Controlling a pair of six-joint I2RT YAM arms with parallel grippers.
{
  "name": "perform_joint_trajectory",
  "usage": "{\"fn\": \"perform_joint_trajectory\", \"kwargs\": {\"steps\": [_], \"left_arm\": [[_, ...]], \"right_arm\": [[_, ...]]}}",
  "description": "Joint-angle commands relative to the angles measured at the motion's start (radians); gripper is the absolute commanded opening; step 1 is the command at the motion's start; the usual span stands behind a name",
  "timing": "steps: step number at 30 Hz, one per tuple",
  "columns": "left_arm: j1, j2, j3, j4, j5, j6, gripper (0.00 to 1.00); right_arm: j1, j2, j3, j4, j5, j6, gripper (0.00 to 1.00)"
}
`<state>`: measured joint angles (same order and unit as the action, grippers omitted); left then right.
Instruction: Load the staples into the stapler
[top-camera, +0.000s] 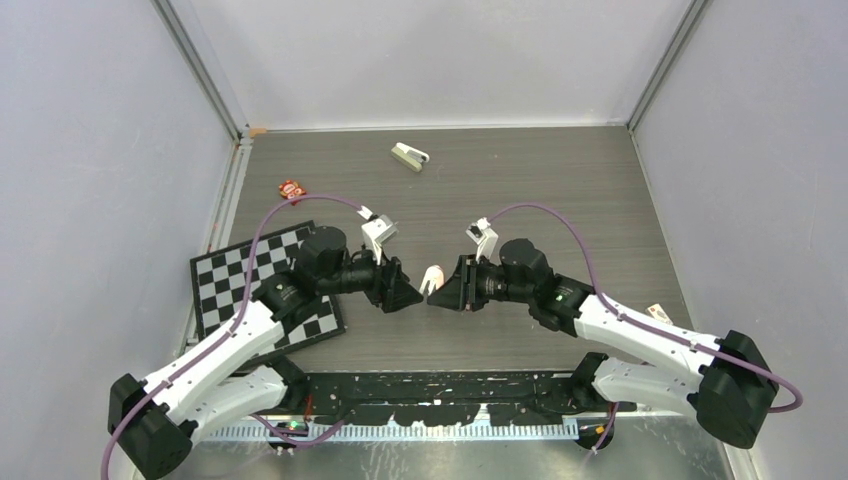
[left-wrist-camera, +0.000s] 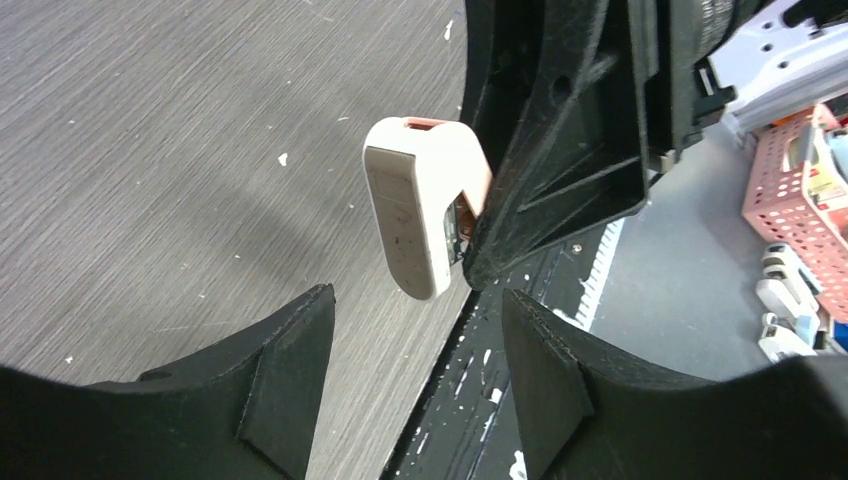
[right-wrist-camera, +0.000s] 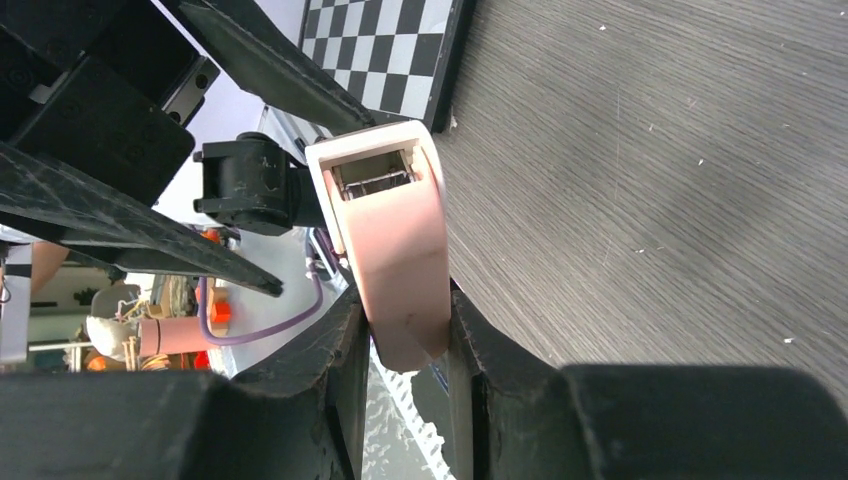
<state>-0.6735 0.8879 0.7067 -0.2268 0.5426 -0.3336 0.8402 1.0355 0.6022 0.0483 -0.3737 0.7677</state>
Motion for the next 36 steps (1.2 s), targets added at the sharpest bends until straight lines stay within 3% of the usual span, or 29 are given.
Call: {"fn": "perform_joint_trajectory", "kwargs": {"steps": [1, 12, 19, 25, 36], "left_arm": [[-0.037, 0.03, 0.046, 0.011, -0.105, 0.053, 0.63], [-0.131, 0.117, 0.055, 0.033, -0.326, 0.113, 0.53], [-0.147, 0.078, 0.019, 0.093, -0.502, 0.17, 0.35], [-0.148, 0.052, 0.01, 0.106, -0.622, 0.27, 0.32], [-0.147, 0.088, 0.023, 0.177, -0.667, 0.377, 0.32]], "right_arm": [[-0.001, 0.0, 0.056, 0.03, 0.022, 0.022, 0.01], [0.0, 0.006, 0.065, 0.022, 0.02, 0.027, 0.01], [-0.001, 0.02, 0.067, 0.001, 0.001, 0.019, 0.01], [-0.001, 0.05, 0.069, -0.038, -0.035, -0.002, 0.01], [0.016, 0.114, 0.065, -0.04, -0.123, -0.02, 0.01]]}}
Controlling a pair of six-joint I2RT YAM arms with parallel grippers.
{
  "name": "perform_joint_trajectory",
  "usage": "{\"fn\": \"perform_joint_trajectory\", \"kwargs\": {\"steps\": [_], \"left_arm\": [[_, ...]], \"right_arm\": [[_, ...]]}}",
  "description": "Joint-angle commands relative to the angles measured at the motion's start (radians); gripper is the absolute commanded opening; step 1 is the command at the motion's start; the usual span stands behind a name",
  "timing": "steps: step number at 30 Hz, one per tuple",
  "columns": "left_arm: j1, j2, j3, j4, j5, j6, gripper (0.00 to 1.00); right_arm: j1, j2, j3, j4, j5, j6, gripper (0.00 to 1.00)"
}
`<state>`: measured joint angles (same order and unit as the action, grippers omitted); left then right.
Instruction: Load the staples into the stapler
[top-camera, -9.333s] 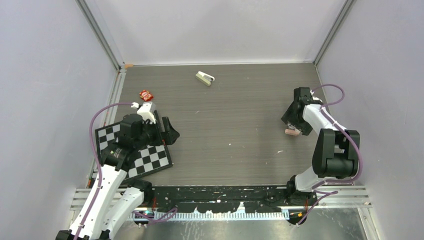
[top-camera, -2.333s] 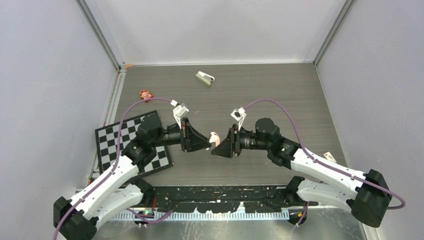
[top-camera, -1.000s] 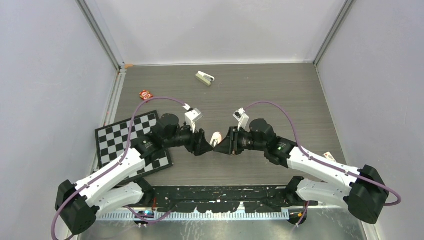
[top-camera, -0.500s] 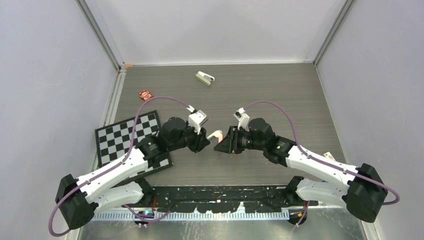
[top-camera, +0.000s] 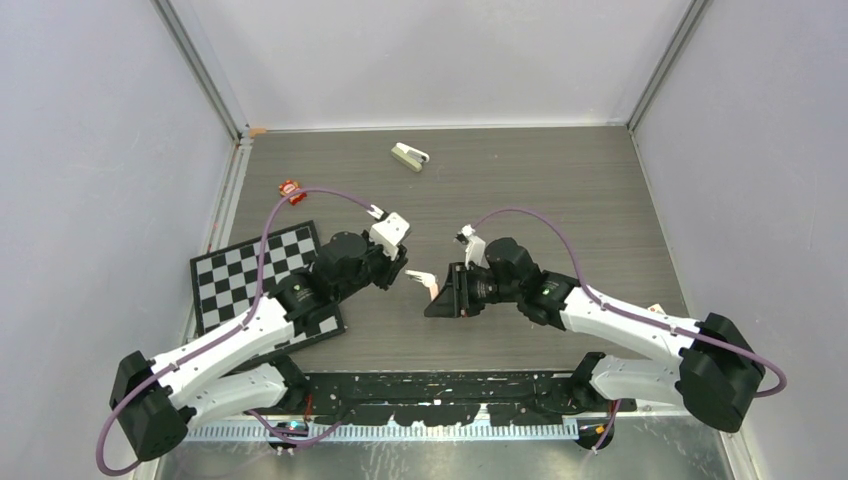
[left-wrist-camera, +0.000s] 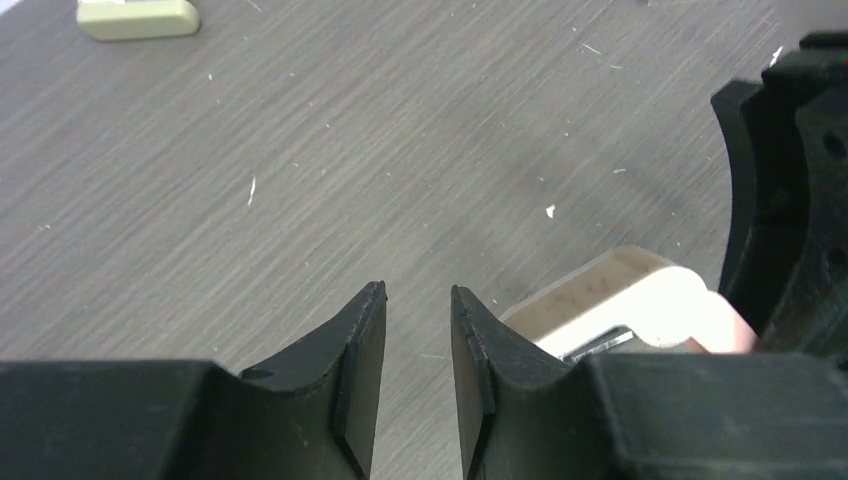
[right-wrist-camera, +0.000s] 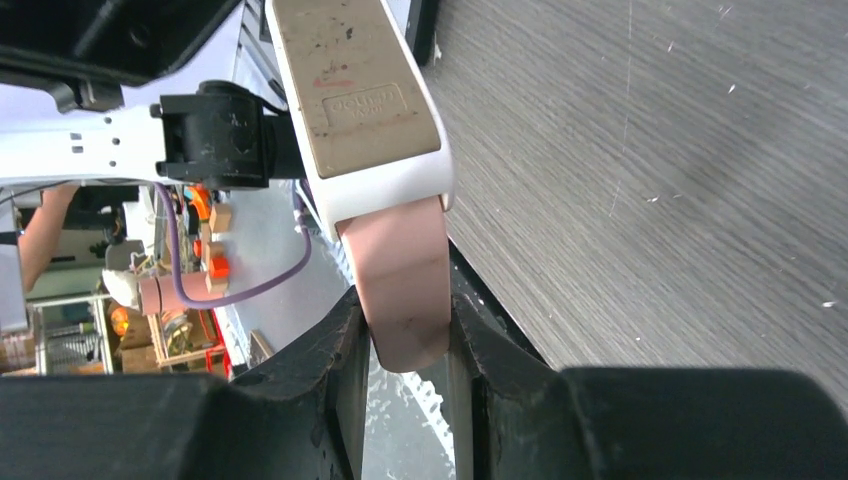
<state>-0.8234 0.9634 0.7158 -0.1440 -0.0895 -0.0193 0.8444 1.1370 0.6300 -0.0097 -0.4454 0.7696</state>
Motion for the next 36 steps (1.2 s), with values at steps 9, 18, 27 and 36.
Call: {"fn": "perform_joint_trajectory", "kwargs": {"steps": [9, 18, 27, 36], "left_arm": [[0.002, -0.024, 0.018, 0.045, 0.006, 0.107, 0.34], [0.003, -0.156, 0.002, -0.139, 0.348, 0.196, 0.62], [-0.017, -0.087, -0.001, -0.12, 0.352, 0.258, 0.65], [-0.059, -0.015, -0.004, -0.059, 0.273, 0.311, 0.59]], "right_arm": [[0.013, 0.034, 0.071, -0.074, 0.019, -0.003, 0.01], [0.012, 0.058, 0.1, -0.097, -0.009, 0.01, 0.01], [0.013, 0.047, 0.1, -0.092, -0.079, 0.011, 0.01], [0.012, 0.007, 0.082, -0.095, -0.106, 0.01, 0.01]]}}
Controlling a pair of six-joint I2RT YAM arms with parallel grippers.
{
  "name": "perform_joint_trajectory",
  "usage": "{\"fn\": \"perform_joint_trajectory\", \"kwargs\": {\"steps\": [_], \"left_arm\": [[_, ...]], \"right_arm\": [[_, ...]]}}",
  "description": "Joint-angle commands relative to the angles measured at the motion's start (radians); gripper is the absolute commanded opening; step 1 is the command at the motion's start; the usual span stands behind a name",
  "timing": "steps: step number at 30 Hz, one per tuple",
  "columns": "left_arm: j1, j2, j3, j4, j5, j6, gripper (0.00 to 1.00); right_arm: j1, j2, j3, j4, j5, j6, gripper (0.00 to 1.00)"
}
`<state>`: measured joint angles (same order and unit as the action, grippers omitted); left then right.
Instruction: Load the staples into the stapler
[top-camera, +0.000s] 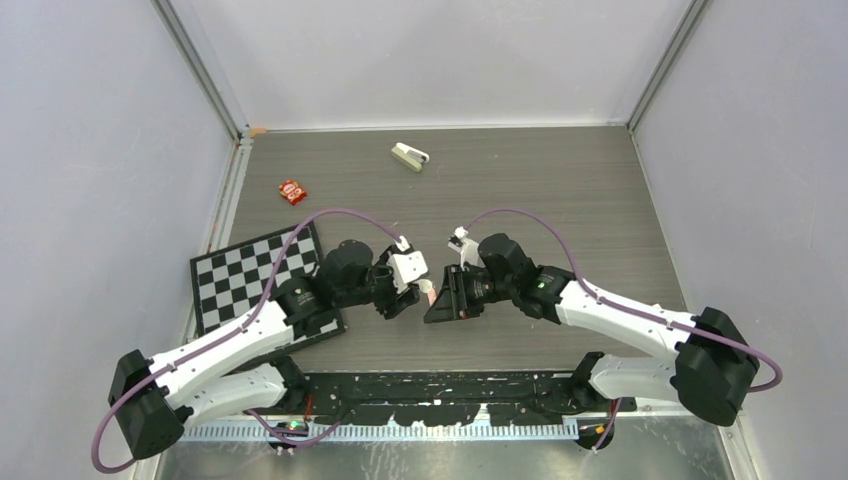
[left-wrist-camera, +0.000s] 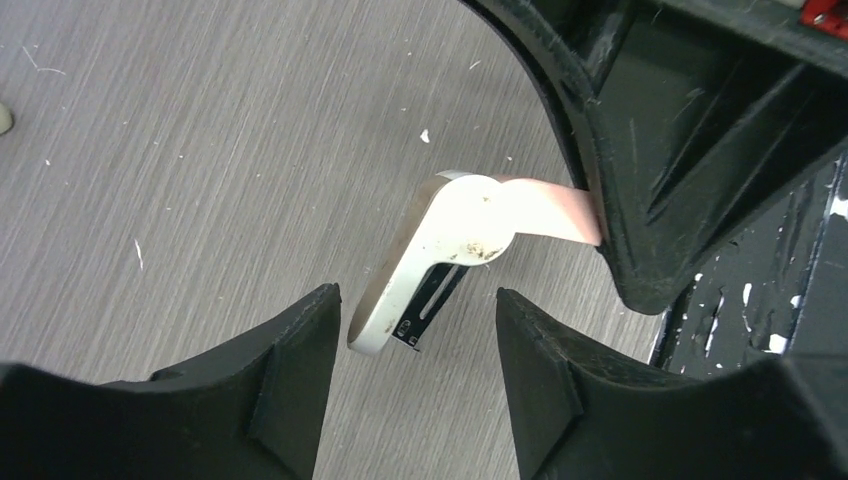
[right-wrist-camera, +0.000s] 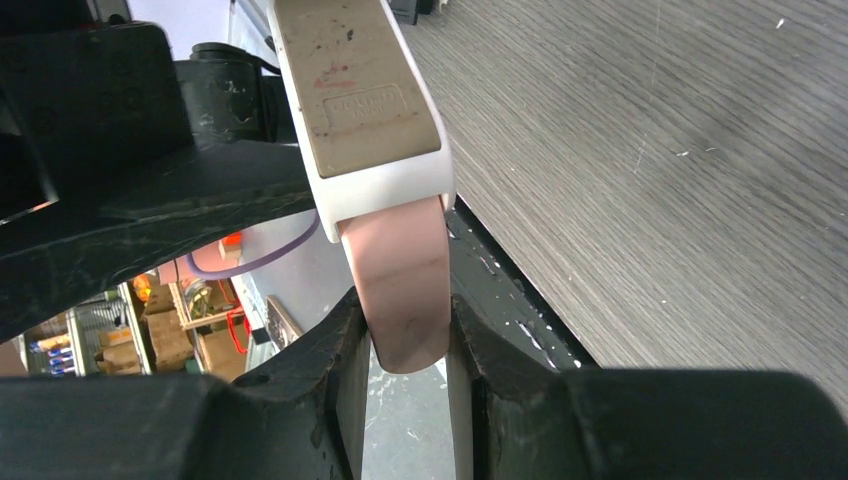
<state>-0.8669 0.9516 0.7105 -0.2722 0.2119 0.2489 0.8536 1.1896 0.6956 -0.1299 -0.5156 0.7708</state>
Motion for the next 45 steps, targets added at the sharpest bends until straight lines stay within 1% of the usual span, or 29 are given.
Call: {"fn": "perform_joint_trajectory", "kwargs": {"steps": [1, 4, 8, 13, 17, 20, 21, 22, 25, 29, 32, 34, 37, 40, 43, 45], "left_arm": [[-0.019, -0.012, -0.007, 0.081, -0.036, 0.043, 0.58], [-0.028, -0.046, -0.035, 0.117, -0.047, 0.043, 0.53], [-0.03, -0.076, -0.055, 0.128, -0.052, 0.042, 0.38], [-0.031, -0.1, -0.063, 0.123, -0.046, 0.032, 0.24], [-0.03, -0.118, -0.062, 0.117, -0.047, 0.008, 0.06], [-0.03, -0.126, -0.06, 0.115, -0.062, -0.034, 0.0], [-0.03, -0.126, -0.058, 0.117, -0.075, -0.054, 0.0], [-0.031, -0.124, -0.054, 0.118, -0.099, -0.084, 0.0], [-0.03, -0.127, -0.041, 0.104, -0.142, -0.165, 0.0], [-0.03, -0.159, -0.058, 0.097, -0.088, -0.191, 0.0], [-0.03, -0.187, -0.072, 0.098, -0.071, -0.207, 0.0], [-0.031, -0.196, -0.073, 0.103, -0.094, -0.241, 0.0], [-0.03, -0.193, -0.065, 0.13, -0.181, -0.378, 0.0], [-0.03, -0.168, -0.042, 0.125, -0.328, -0.534, 0.0], [-0.03, -0.14, -0.004, 0.092, -0.396, -0.639, 0.0], [-0.03, -0.126, 0.013, 0.085, -0.421, -0.694, 0.0]], "right_arm": [[0.004, -0.048, 0.015, 0.023, -0.039, 0.007, 0.01], [0.004, -0.05, 0.013, 0.02, -0.042, 0.005, 0.01], [0.004, -0.046, 0.019, 0.028, -0.056, 0.0, 0.01], [0.003, -0.049, 0.024, 0.031, -0.06, -0.004, 0.05], [0.004, -0.075, 0.029, 0.019, -0.018, -0.004, 0.15], [0.002, -0.117, 0.032, -0.003, 0.055, 0.0, 0.31], [0.001, -0.134, 0.033, -0.009, 0.083, 0.003, 0.35], [0.001, -0.152, 0.032, -0.019, 0.117, 0.005, 0.36], [0.001, -0.21, 0.032, -0.053, 0.217, 0.006, 0.34], [0.001, -0.268, 0.034, -0.098, 0.333, -0.025, 0.33], [-0.001, -0.278, 0.038, -0.1, 0.344, -0.038, 0.36], [-0.001, -0.277, 0.043, -0.101, 0.339, -0.033, 0.42], [-0.001, -0.289, 0.023, -0.053, 0.359, 0.014, 0.53], [-0.001, -0.315, -0.035, 0.073, 0.393, 0.099, 0.67], [0.006, -0.344, -0.097, 0.224, 0.448, 0.182, 0.76], [0.014, -0.353, -0.116, 0.272, 0.502, 0.208, 0.81]]}}
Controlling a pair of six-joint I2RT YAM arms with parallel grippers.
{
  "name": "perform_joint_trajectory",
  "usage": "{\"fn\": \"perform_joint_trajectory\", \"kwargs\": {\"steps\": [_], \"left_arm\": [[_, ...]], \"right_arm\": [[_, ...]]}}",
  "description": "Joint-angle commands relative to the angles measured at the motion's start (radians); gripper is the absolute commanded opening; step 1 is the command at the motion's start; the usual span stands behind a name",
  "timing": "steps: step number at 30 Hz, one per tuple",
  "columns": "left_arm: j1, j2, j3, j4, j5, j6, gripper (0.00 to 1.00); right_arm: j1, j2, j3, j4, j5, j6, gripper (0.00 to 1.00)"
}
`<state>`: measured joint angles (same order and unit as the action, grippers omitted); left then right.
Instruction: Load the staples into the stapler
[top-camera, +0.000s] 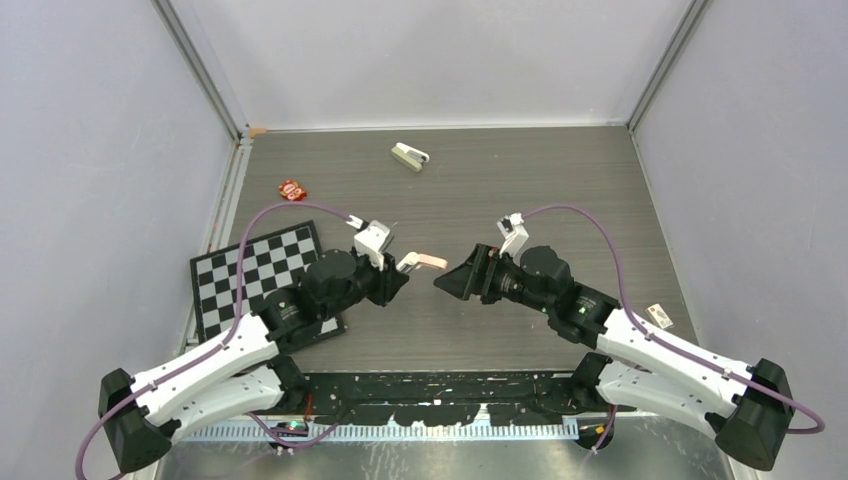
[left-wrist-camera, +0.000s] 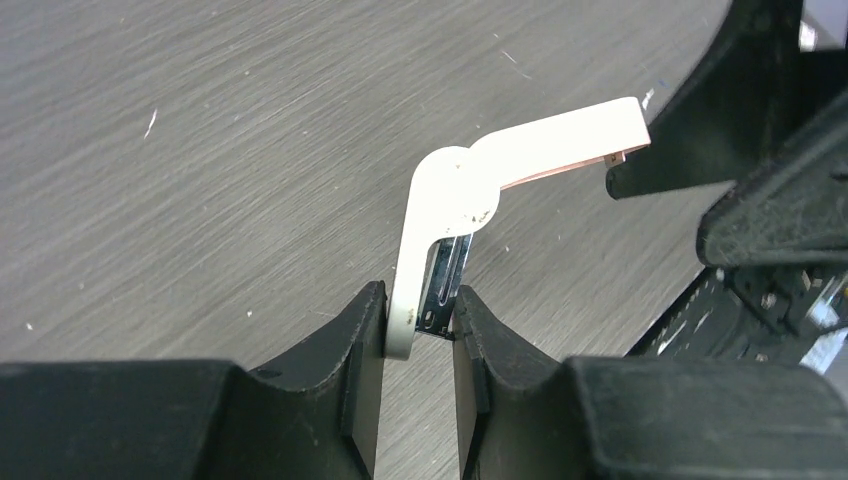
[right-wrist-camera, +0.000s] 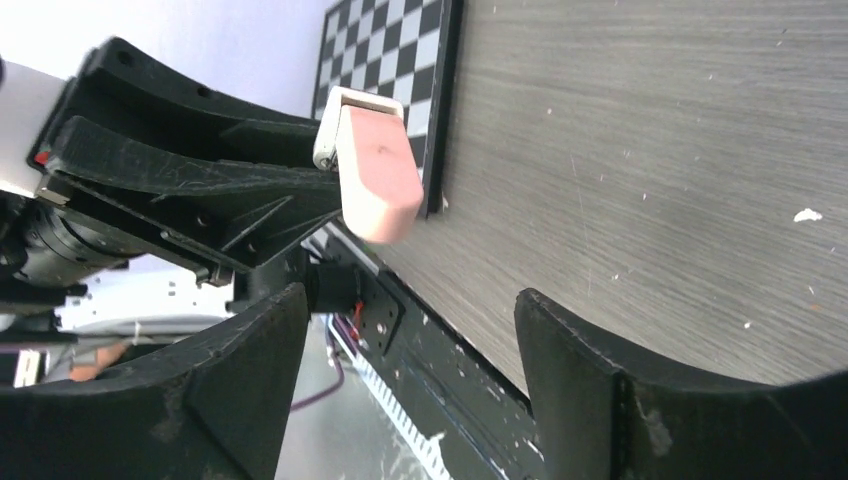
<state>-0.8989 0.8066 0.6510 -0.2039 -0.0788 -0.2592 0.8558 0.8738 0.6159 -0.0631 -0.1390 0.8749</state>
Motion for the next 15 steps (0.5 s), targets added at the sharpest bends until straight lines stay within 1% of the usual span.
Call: {"fn": "perform_joint_trajectory", "kwargs": {"steps": [1, 4, 6, 15], "left_arm": [[0.002, 0.024, 0.074, 0.023, -0.133, -0.21, 0.0], [0.002, 0.032, 0.073, 0.056, -0.129, -0.264, 0.0], [0.002, 0.035, 0.072, 0.08, -0.123, -0.285, 0.0], [0.001, 0.042, 0.069, 0.109, -0.103, -0.31, 0.0]], "right_arm": [[0.018, -0.038, -0.037, 0.216, 0.154, 0.106, 0.81], [0.027, -0.024, -0.023, 0.241, 0.231, 0.104, 0.81], [0.03, 0.001, -0.004, 0.257, 0.25, 0.11, 0.8], [0.052, 0.166, 0.094, 0.317, 0.266, 0.169, 0.78]]}}
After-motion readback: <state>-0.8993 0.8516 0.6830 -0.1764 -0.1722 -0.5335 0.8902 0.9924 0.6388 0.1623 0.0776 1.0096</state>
